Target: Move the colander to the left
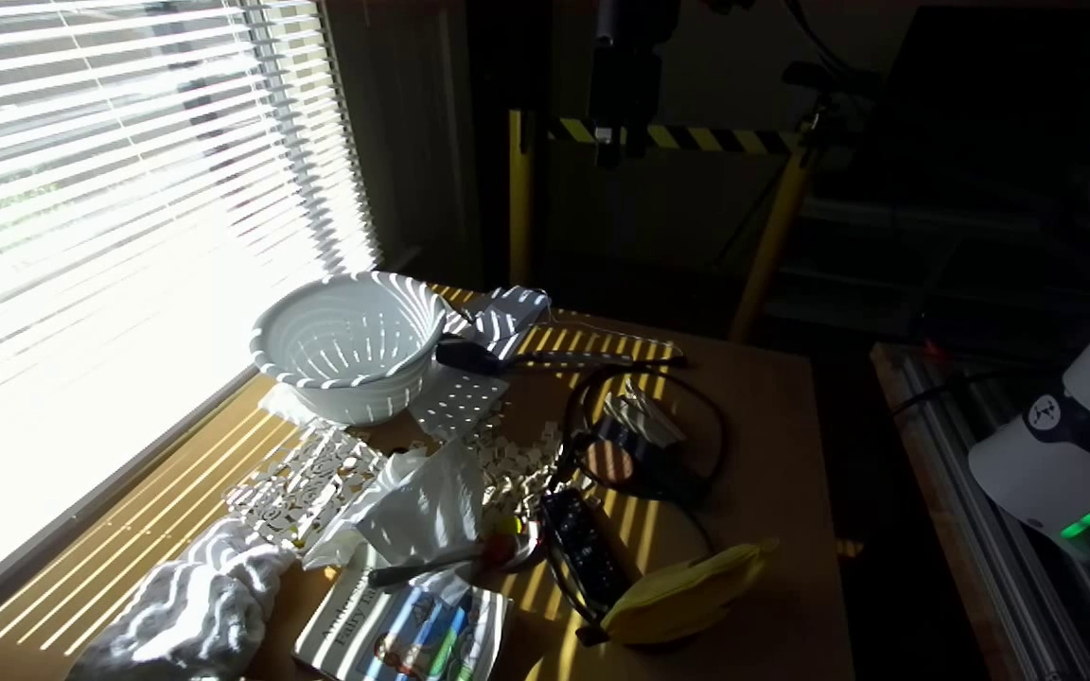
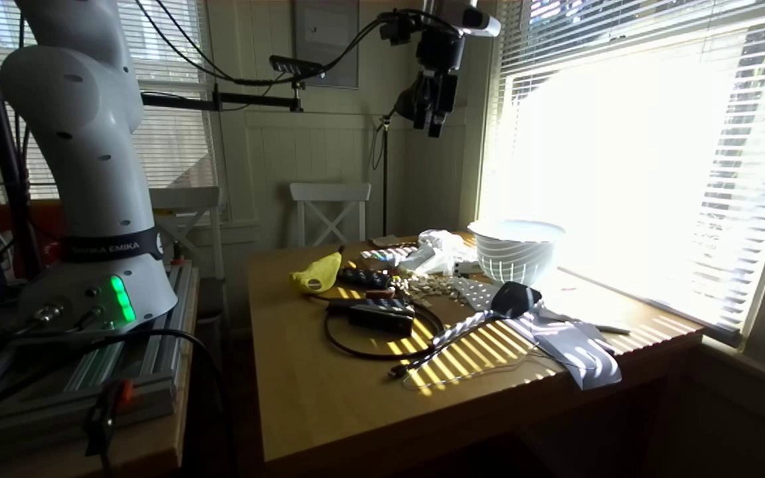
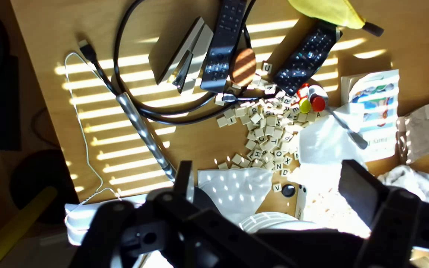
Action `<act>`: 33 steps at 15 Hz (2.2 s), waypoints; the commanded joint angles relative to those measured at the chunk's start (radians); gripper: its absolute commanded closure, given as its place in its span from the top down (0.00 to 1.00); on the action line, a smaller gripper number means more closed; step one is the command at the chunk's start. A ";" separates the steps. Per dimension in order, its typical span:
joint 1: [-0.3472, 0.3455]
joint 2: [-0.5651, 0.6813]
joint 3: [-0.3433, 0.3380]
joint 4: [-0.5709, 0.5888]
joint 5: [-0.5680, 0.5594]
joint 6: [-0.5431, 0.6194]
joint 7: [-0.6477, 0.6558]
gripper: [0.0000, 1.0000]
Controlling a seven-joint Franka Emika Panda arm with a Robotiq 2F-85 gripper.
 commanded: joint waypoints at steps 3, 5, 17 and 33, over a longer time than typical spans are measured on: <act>-0.020 0.122 0.023 0.121 0.016 -0.038 0.013 1.00; -0.021 0.149 0.024 0.150 0.017 -0.050 0.014 1.00; -0.030 0.489 0.033 0.468 0.125 0.119 0.356 1.00; -0.026 0.942 0.044 0.962 0.076 -0.091 0.660 1.00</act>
